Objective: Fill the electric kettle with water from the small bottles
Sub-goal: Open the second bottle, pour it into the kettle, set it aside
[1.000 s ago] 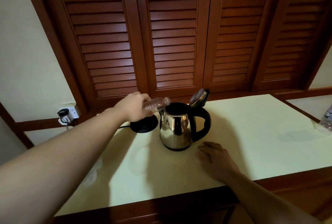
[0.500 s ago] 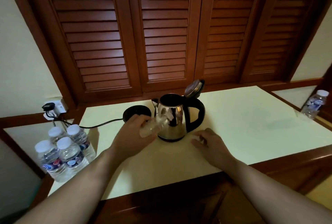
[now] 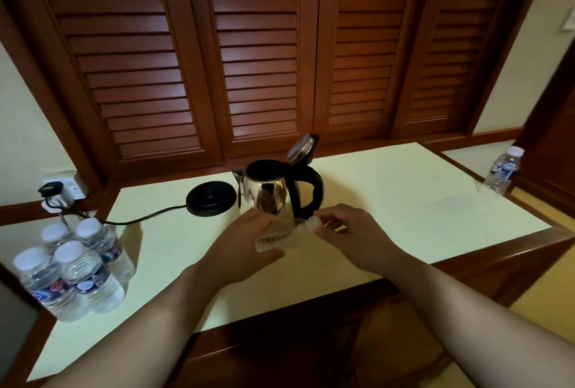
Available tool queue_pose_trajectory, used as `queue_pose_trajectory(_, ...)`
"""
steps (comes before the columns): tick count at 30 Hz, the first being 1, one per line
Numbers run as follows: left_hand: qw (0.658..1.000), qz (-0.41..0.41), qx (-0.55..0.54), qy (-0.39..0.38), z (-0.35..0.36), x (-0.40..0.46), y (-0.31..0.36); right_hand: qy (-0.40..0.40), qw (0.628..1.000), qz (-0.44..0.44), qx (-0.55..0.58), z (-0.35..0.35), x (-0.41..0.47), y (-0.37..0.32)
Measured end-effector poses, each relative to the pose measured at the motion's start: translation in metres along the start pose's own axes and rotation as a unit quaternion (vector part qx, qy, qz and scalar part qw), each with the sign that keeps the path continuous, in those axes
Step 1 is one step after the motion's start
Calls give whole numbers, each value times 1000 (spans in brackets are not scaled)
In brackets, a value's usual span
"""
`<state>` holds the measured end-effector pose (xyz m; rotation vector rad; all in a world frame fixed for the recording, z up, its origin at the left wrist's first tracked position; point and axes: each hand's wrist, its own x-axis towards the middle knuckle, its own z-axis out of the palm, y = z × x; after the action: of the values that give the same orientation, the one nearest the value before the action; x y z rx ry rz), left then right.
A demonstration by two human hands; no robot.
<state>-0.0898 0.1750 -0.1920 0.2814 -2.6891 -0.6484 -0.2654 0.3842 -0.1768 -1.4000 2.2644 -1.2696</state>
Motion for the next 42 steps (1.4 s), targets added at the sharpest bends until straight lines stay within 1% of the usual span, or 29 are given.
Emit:
queue_pose_trajectory(3, 1000, 16, 6, -16, 4, 9, 14, -22, 999, -9, 23, -22, -6, 5)
queue_pose_trajectory(7, 1000, 11, 8, -19, 15, 26, 43, -48, 998, -17, 24, -62, -12, 19)
queue_pose_trajectory(10, 999, 22, 3, -27, 28, 39, 70, -50, 998, -23, 6, -94, -17, 33)
queue_pose_trajectory(15, 999, 36, 31, -24, 57, 66, 108, -47, 999, -15, -11, -135, -25, 59)
queue_pose_trajectory(20, 998, 50, 24, -10, 90, 90, 144, -32, 998, 56, -4, -168, -30, 90)
queue_pose_trajectory(24, 1000, 24, 2, -2, 113, 106, 164, -78, 995, 52, 35, -200, -34, 112)
queue_pose_trajectory(28, 1000, 24, -9, 2, 133, 124, 181, -90, 993, 57, -42, -219, -37, 131)
queue_pose_trajectory(30, 999, 28, -16, -14, 141, 133, 191, -81, 993, 70, -45, -226, -36, 141)
queue_pose_trajectory(35, 999, 29, -38, -25, 157, 150, 202, -87, 995, 51, -27, -249, -37, 161)
queue_pose_trajectory(40, 998, 31, -35, -38, 169, 169, 211, -94, 989, 56, -98, -262, -37, 174)
queue_pose_trajectory(42, 998, 30, -36, -42, 172, 177, 214, -82, 990, 60, -100, -267, -35, 178)
